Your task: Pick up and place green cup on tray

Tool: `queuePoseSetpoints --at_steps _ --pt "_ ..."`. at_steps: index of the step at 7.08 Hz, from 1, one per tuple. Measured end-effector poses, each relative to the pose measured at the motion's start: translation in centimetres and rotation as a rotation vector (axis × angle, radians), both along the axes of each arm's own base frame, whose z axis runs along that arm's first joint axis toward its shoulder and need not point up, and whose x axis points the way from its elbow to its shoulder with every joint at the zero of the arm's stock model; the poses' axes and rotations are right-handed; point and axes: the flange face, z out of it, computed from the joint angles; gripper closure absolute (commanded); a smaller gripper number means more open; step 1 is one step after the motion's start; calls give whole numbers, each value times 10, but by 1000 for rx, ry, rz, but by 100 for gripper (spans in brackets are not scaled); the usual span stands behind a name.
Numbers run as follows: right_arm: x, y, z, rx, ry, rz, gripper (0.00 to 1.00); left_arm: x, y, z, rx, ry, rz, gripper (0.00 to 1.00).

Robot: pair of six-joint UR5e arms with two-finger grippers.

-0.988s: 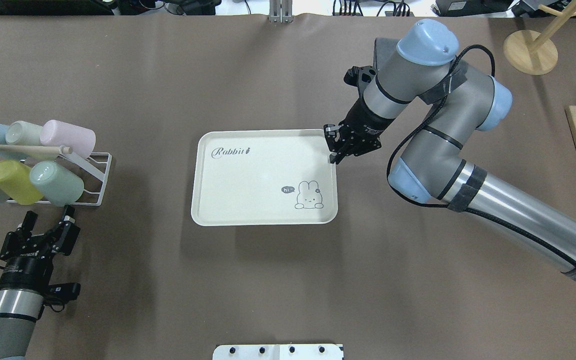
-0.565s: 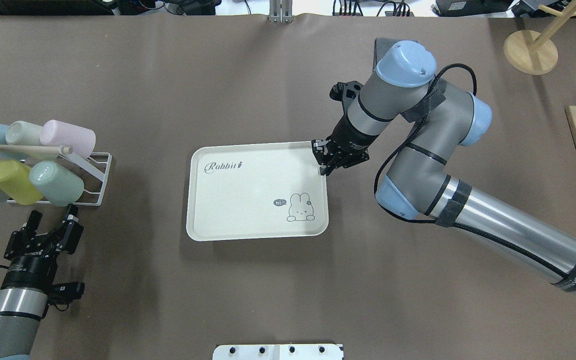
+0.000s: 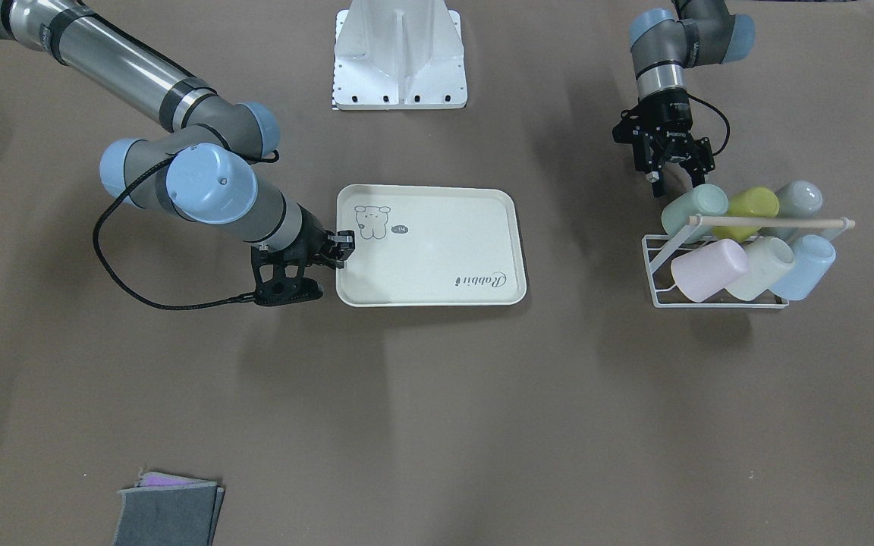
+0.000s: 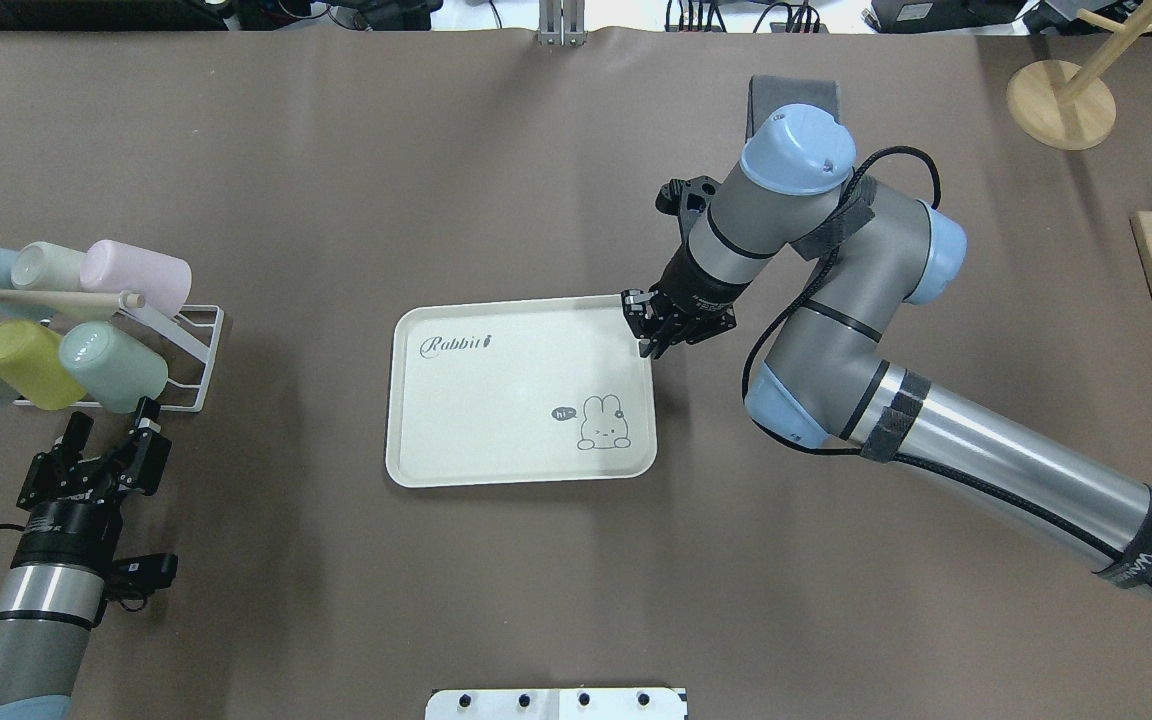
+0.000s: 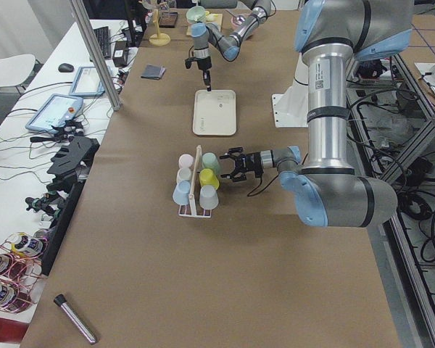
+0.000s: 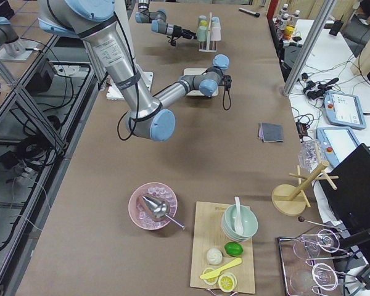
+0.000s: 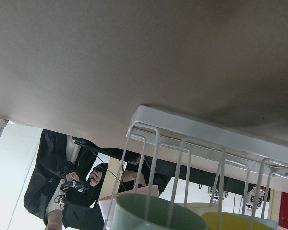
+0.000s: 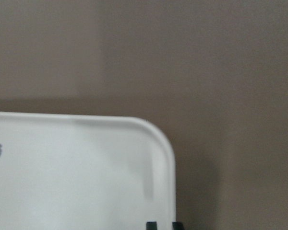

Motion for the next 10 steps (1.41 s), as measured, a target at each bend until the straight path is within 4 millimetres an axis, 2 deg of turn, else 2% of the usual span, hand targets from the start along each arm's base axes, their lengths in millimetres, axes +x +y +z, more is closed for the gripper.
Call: queuePoseSetpoints --at_steps 2,3,4,5,6,8,9,10 --pt "2 -1 -3 10 -7 12 0 -2 -5 4 3 -9 -14 3" --pt "10 -4 -5 14 -13 25 0 -1 -8 4 6 -8 -25 3" --pt "29 -8 -2 18 -19 44 0 1 -12 3 8 -5 -35 3" --pt "56 -10 9 22 -21 65 0 3 -16 3 9 -4 -44 4" --pt "88 -13 24 29 -19 88 0 3 -18 3 8 -3 -50 9" --pt "160 -25 59 84 -2 127 0 2 -21 4 2 -2 -53 15" --pt "192 -29 77 109 13 146 0 3 -21 4 0 -1 -52 15" --pt "225 -28 90 118 29 173 0 4 -21 3 -2 1 -52 5"
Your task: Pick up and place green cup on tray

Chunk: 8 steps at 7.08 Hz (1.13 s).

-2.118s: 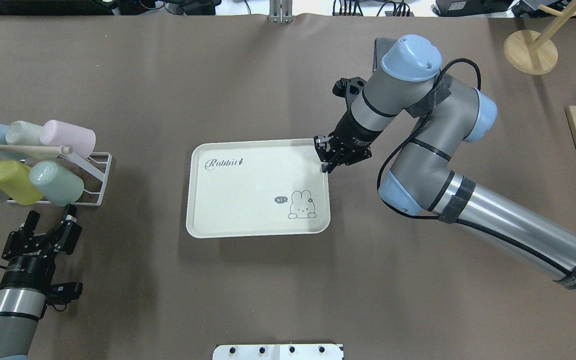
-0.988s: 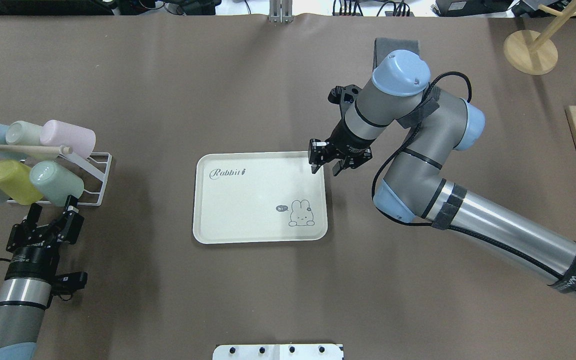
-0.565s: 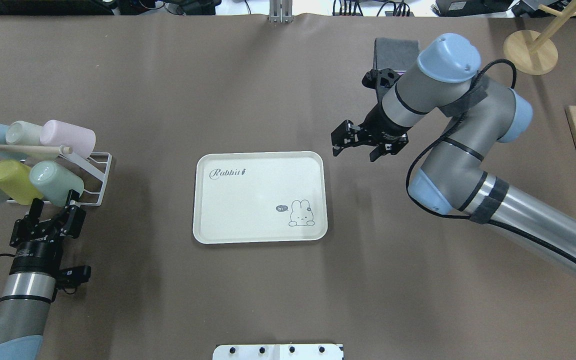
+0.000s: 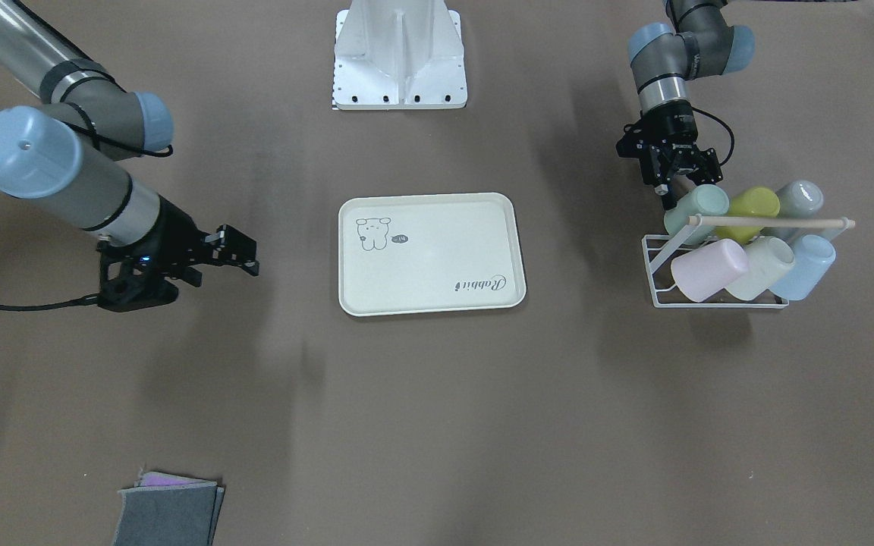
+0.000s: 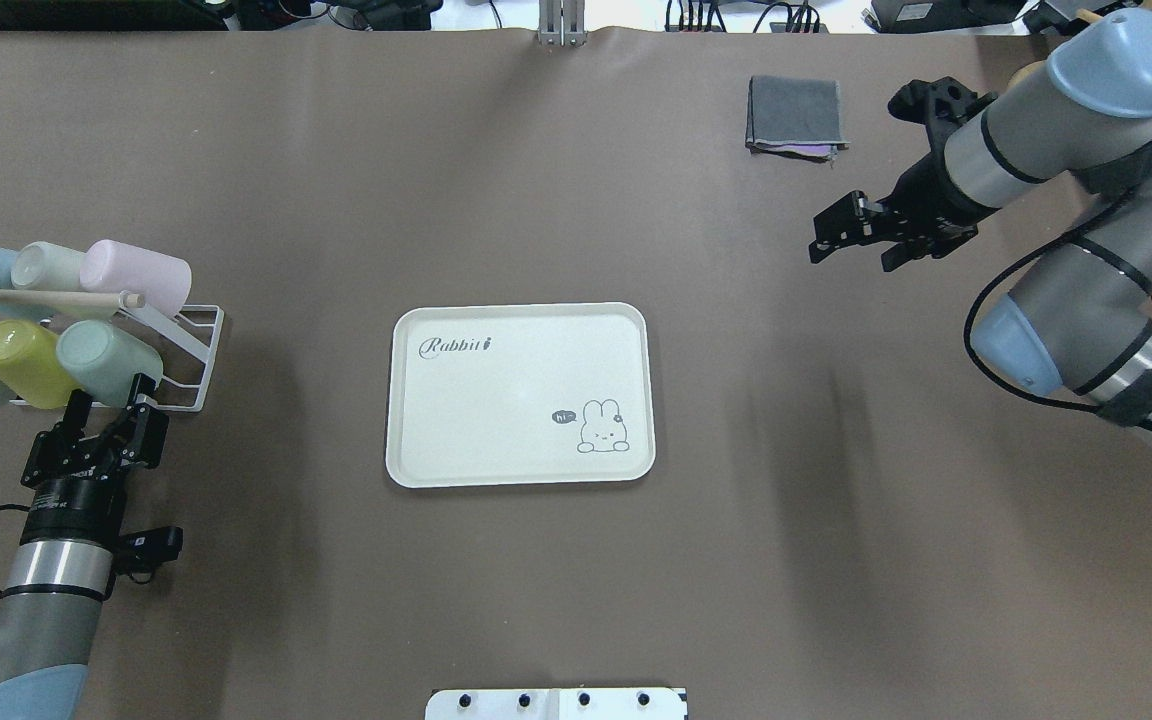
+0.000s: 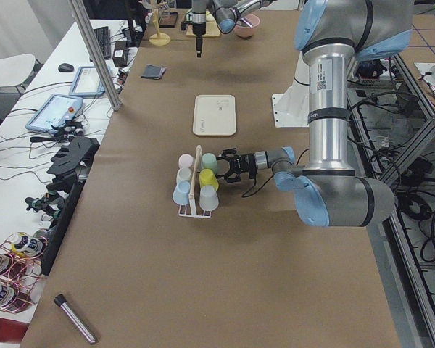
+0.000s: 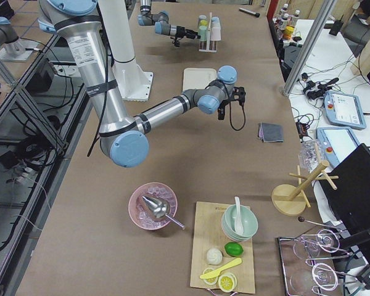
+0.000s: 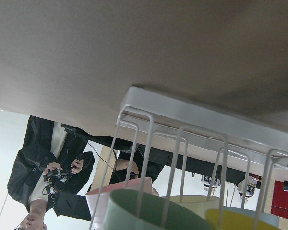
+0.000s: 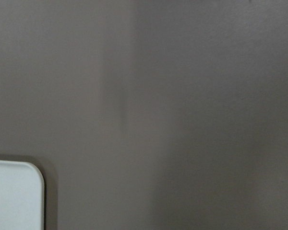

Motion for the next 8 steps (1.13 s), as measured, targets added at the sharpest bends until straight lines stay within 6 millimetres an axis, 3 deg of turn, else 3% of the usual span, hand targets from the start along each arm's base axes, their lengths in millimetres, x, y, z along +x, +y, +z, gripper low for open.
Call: queuePoseSetpoints --at_steps 2,5,7,8 --pt "65 19 43 31 49 26 0 4 0 -1 -1 4 1 3" --pt "150 79 103 20 122 65 0 8 0 14 1 -55 -1 3" --pt "196 93 131 9 162 99 0 8 -1 11 7 -96 3 3" --pt "229 96 150 7 206 96 0 8 0 4 9 -101 7 3"
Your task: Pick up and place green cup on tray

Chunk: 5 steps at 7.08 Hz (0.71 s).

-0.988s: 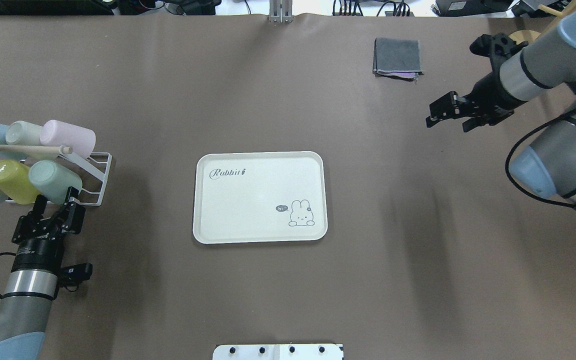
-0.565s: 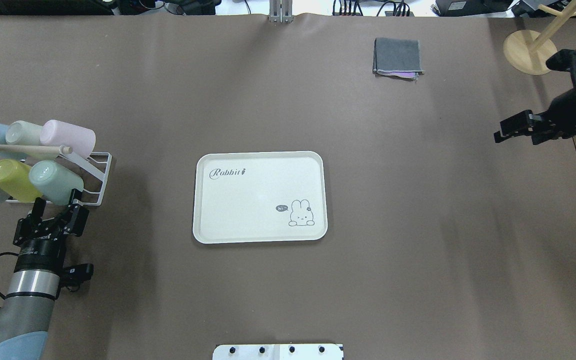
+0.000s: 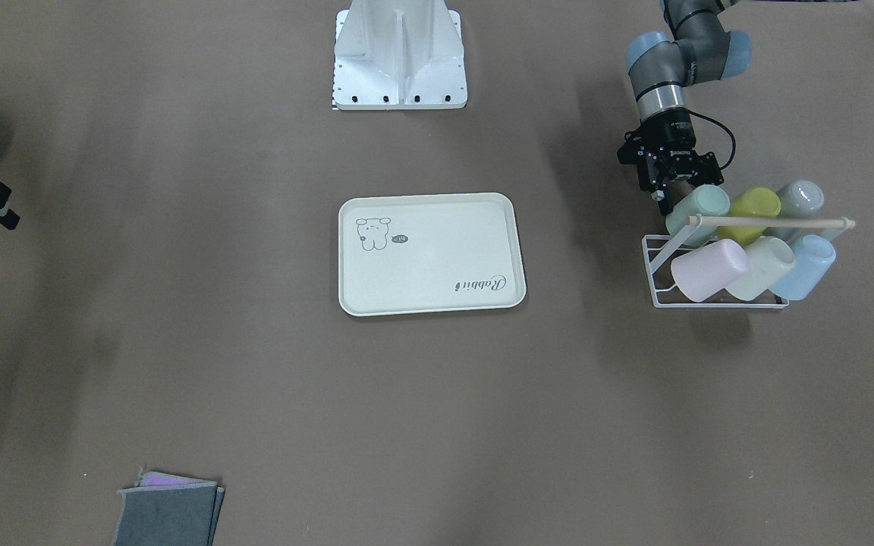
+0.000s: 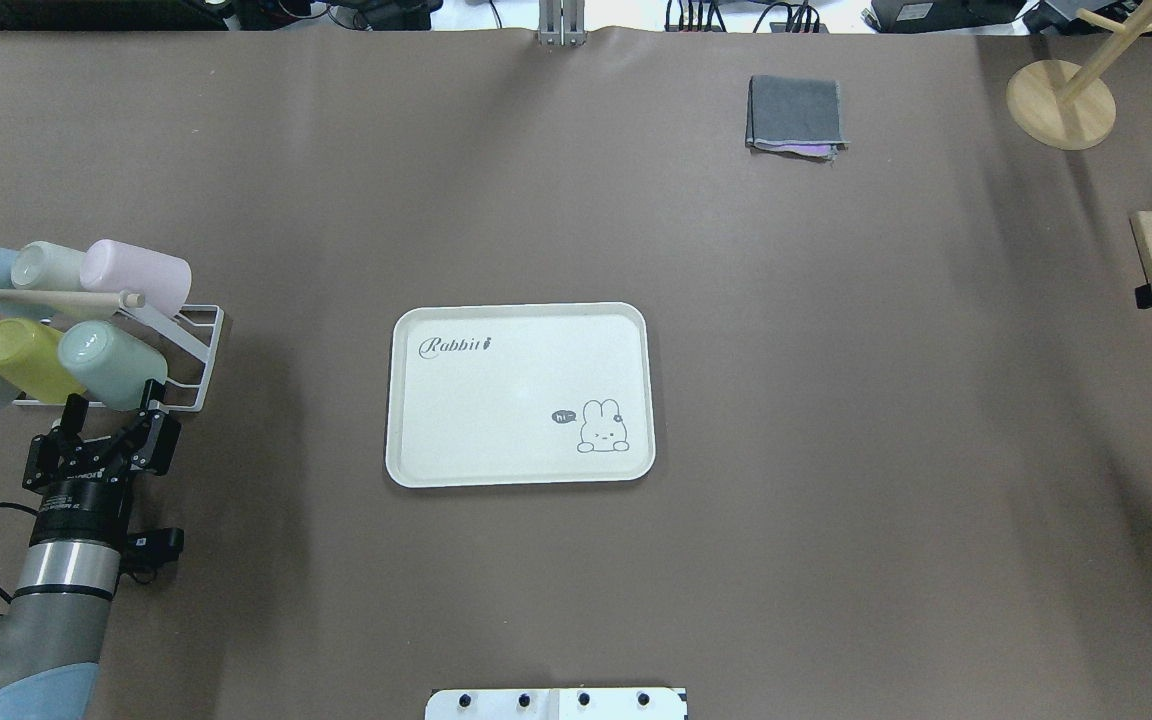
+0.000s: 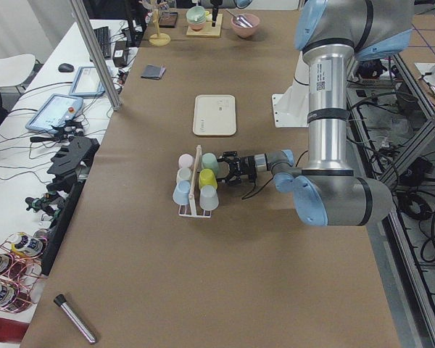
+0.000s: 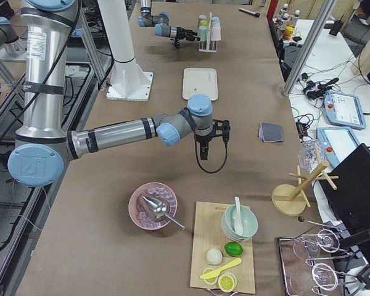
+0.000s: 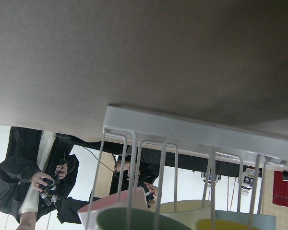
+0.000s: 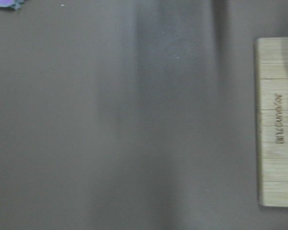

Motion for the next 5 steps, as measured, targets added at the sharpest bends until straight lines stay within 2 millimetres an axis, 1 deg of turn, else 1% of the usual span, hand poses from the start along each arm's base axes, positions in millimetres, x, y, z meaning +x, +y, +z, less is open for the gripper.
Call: queuePoseSetpoints --at_steps 1,2,3,4,5 --pt "31 0 14 -30 41 -2 0 -1 1 -12 4 -4 7 3" --pt "55 -4 20 -72 66 6 0 -3 1 -25 8 -6 14 3" --pt "70 -11 23 -112 80 12 0 -4 1 -34 11 -6 18 3" --pt "79 -17 27 -136 87 10 0 -5 1 -36 12 -6 19 3" --pt "84 -21 32 -155 90 10 0 -6 1 -35 12 -9 18 3"
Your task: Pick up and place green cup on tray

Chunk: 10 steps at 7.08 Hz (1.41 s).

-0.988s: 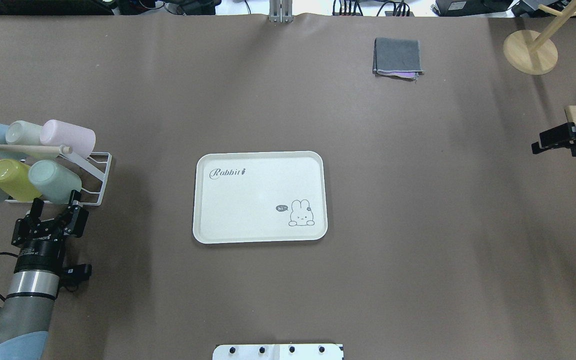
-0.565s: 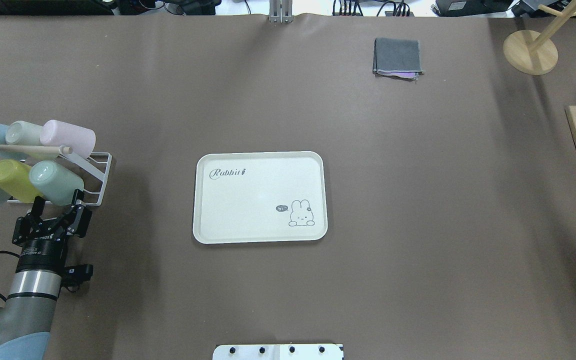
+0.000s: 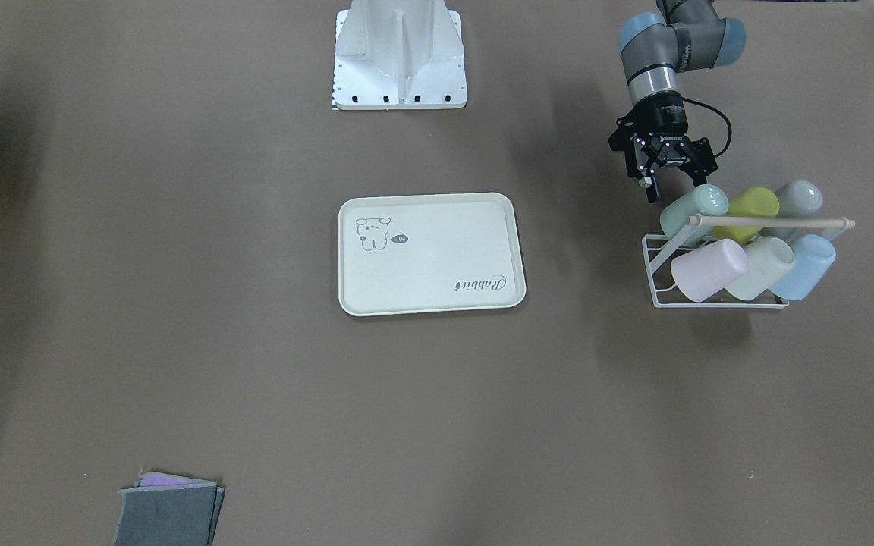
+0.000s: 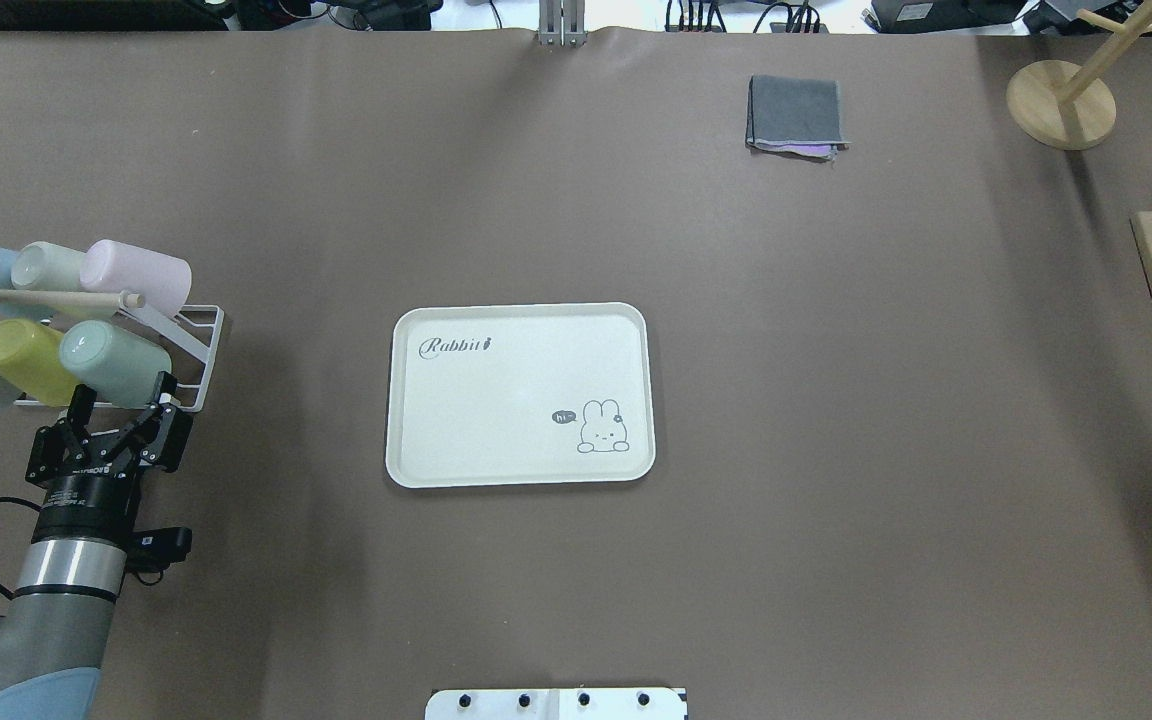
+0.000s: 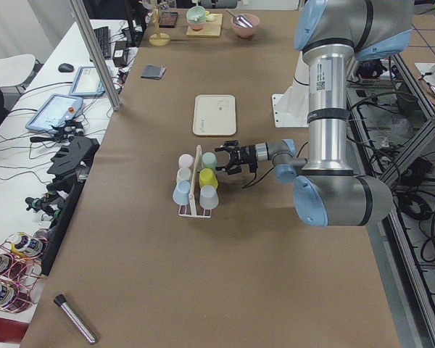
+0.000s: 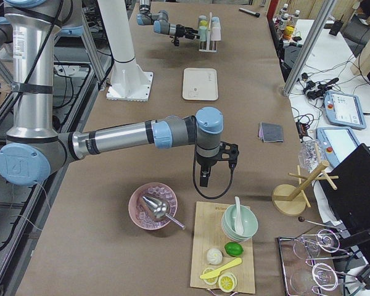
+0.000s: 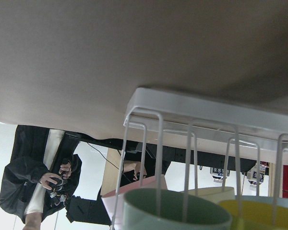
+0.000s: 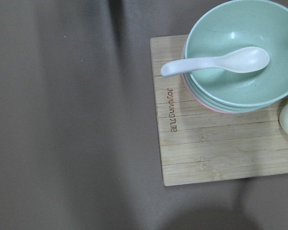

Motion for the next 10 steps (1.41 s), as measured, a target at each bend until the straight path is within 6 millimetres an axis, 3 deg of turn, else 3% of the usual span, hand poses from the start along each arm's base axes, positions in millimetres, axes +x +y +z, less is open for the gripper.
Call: queuePoseSetpoints --at_steps 7,10 --pt "5 -1 1 59 -2 -142 0 2 -2 20 -2 -33 -8 3" --pt "5 1 3 73 -7 -161 0 2 -4 22 -2 -35 -12 11"
